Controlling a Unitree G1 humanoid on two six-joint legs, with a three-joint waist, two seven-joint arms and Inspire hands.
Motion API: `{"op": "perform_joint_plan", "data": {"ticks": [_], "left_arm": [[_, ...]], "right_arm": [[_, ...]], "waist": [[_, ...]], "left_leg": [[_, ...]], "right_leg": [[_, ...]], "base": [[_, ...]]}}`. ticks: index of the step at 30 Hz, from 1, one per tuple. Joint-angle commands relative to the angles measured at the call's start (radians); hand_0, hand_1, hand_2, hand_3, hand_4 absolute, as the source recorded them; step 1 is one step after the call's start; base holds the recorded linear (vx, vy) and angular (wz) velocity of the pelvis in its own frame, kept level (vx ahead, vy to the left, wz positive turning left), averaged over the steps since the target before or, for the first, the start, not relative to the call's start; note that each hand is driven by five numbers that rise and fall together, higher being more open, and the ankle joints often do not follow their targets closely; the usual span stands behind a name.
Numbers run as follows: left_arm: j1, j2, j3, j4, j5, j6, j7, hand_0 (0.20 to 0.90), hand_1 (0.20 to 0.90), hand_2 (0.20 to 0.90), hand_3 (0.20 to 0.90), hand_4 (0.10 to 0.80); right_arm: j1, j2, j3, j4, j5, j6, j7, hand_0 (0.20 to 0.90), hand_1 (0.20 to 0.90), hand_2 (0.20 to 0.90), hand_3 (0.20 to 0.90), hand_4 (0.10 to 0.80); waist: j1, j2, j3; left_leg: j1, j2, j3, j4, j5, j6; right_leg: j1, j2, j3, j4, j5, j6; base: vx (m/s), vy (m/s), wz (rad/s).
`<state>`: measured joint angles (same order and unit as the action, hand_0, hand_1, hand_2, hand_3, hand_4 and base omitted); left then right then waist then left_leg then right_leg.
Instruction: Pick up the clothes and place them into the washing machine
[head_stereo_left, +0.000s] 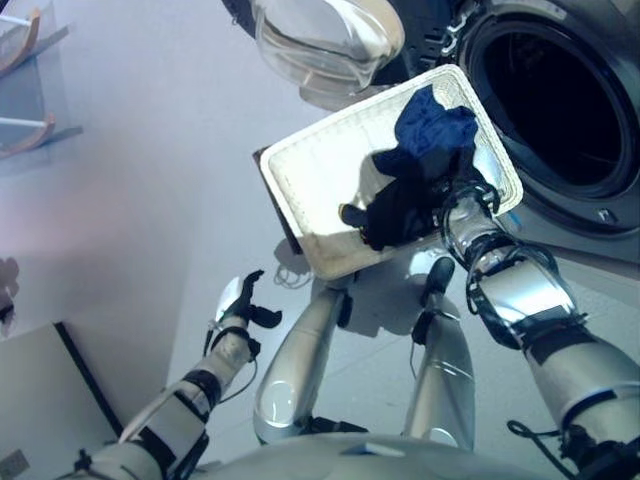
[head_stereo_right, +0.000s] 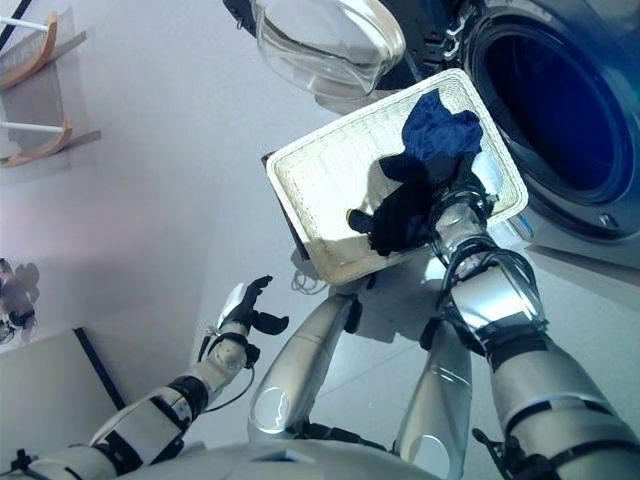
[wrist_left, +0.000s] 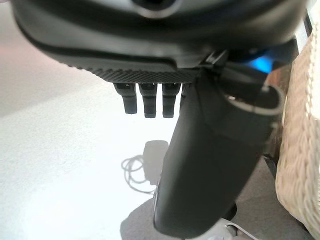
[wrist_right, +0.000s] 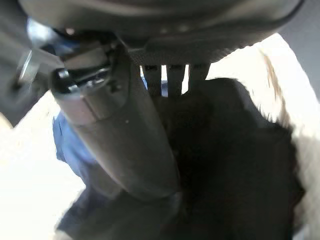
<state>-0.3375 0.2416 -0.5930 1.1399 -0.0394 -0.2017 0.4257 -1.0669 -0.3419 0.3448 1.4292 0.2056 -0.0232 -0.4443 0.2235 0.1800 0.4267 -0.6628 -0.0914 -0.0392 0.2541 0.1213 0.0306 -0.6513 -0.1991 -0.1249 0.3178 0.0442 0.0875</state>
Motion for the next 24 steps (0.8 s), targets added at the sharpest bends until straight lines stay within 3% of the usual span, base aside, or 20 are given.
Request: {"op": "perform_joint_plan", "data": {"ticks": [1, 8, 19, 24], "left_arm": [[0.010, 0.040, -0.005, 0.020, 0.012, -0.024, 0.024, 0.900, 0.900, 0.900, 0.900, 0.800], [0.043, 0.038, -0.011, 0.021, 0.013, -0.035, -0.007, 0.900, 0.900, 0.900, 0.900, 0.800], [0.118, 0.024, 0.031, 0.055, -0.027, -0.041, -0.048, 0.900, 0.900, 0.900, 0.900, 0.800], [0.130, 0.029, 0.050, 0.069, -0.034, -0.040, -0.045, 0.900, 0.900, 0.900, 0.900, 0.800]], "right_arm": [[-0.022, 0.031, -0.111, -0.149, 0.325, -0.182, 0.008, 0.300, 0.300, 0.300, 0.300, 0.400], [0.063, 0.094, -0.197, -0.305, 0.573, -0.287, 0.064, 0.300, 0.300, 0.300, 0.300, 0.400], [0.273, 0.206, -0.182, -0.579, 0.650, -0.338, 0.118, 0.300, 0.300, 0.300, 0.300, 0.400], [0.302, 0.196, -0.116, -0.577, 0.524, -0.306, 0.088, 0.300, 0.300, 0.300, 0.300, 0.400]], "waist": [[0.016, 0.031, -0.004], [-0.017, -0.004, -0.035], [-0.072, -0.053, -0.066], [-0.086, -0.067, -0.072]], "left_leg": [[0.071, -0.053, 0.025, -0.108, 0.027, -0.027], [0.144, -0.049, 0.031, -0.126, 0.010, -0.017], [0.223, -0.034, 0.045, -0.132, -0.012, -0.004], [0.228, -0.029, 0.049, -0.133, -0.011, -0.004]], "right_leg": [[0.083, 0.012, -0.020, 0.080, -0.111, -0.034], [0.161, 0.021, -0.011, 0.037, -0.104, -0.026], [0.235, 0.036, 0.008, 0.009, -0.101, -0.018], [0.236, 0.036, 0.006, 0.008, -0.094, -0.018]], "base": [[0.062, 0.019, -0.01], [0.062, 0.024, -0.02], [0.040, 0.014, -0.10], [-0.003, 0.005, -0.03]]}}
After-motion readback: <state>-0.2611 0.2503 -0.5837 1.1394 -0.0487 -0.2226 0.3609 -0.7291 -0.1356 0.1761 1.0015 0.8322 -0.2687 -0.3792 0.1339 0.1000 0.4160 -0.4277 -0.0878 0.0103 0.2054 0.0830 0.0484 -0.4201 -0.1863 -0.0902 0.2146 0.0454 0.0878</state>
